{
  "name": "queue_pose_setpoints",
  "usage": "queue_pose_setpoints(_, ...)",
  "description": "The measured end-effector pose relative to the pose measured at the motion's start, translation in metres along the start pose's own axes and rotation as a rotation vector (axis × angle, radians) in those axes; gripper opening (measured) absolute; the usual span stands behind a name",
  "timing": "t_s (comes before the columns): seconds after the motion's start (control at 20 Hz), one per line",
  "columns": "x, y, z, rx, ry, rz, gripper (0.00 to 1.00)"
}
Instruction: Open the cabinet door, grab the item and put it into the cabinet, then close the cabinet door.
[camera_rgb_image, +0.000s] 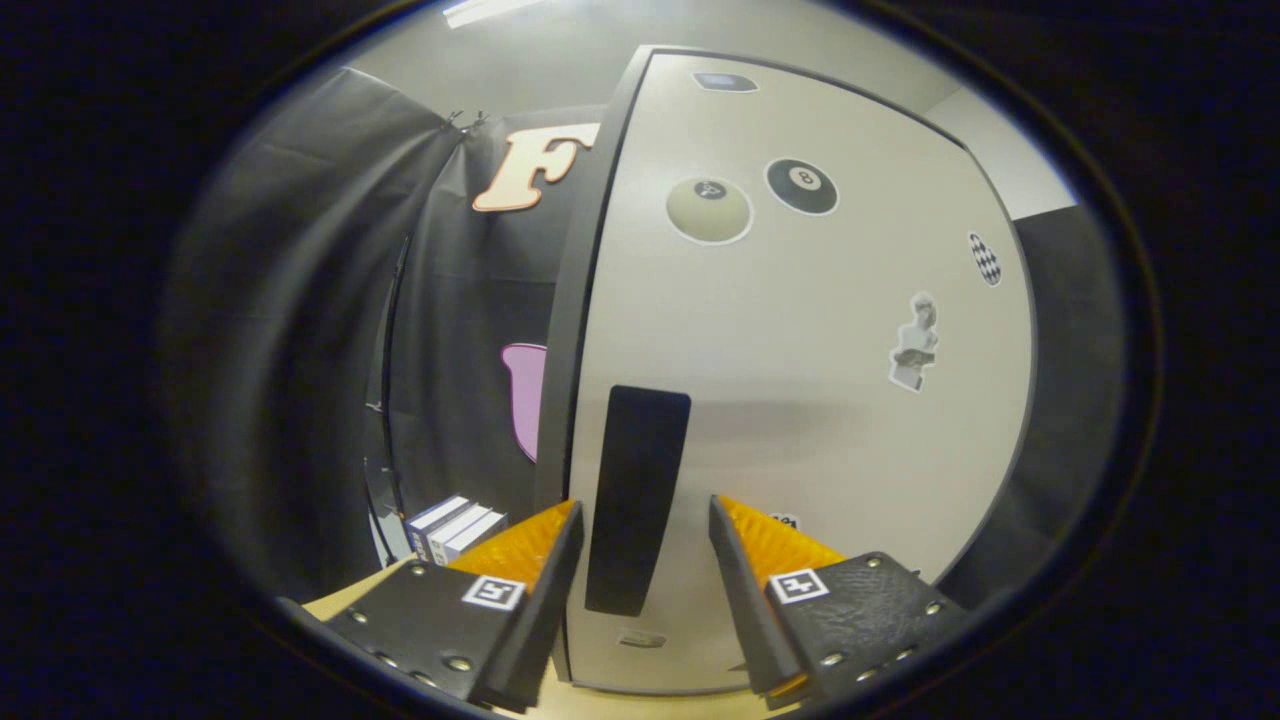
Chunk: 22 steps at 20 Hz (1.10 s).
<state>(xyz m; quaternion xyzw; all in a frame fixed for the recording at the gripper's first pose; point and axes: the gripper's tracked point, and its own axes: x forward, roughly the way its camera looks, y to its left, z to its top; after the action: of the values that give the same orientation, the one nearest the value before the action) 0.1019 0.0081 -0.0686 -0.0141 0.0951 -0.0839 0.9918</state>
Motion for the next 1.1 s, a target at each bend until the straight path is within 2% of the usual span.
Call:
queue_pose_setpoints(0.2, 0.002, -0.001, 0.001, 0.000, -0.009, -0.029, 0.66)
queue_pose_setpoints(0.25, 0.002, -0.001, 0.001, -0.006, -0.008, -0.034, 0.59)
queue_pose_setpoints(0.3, 0.002, 0.000, 0.001, -0.007, -0.009, -0.038, 0.58)
queue_pose_setpoints(0.4, 0.002, 0.006, -0.001, 0.006, -0.004, -0.017, 0.52)
queue_pose_setpoints(0.5, 0.003, 0.008, -0.001, 0.008, -0.001, -0.016, 0.35)
queue_pose_setpoints(0.65, 0.001, 0.008, -0.001, 0.000, -0.001, -0.002, 0.33)
queue_pose_setpoints(0.75, 0.001, 0.009, -0.003, 0.034, 0.010, 0.005, 0.22)
queue_pose_setpoints(1.1, -0.006, 0.009, -0.002, 0.011, 0.010, 0.035, 0.22)
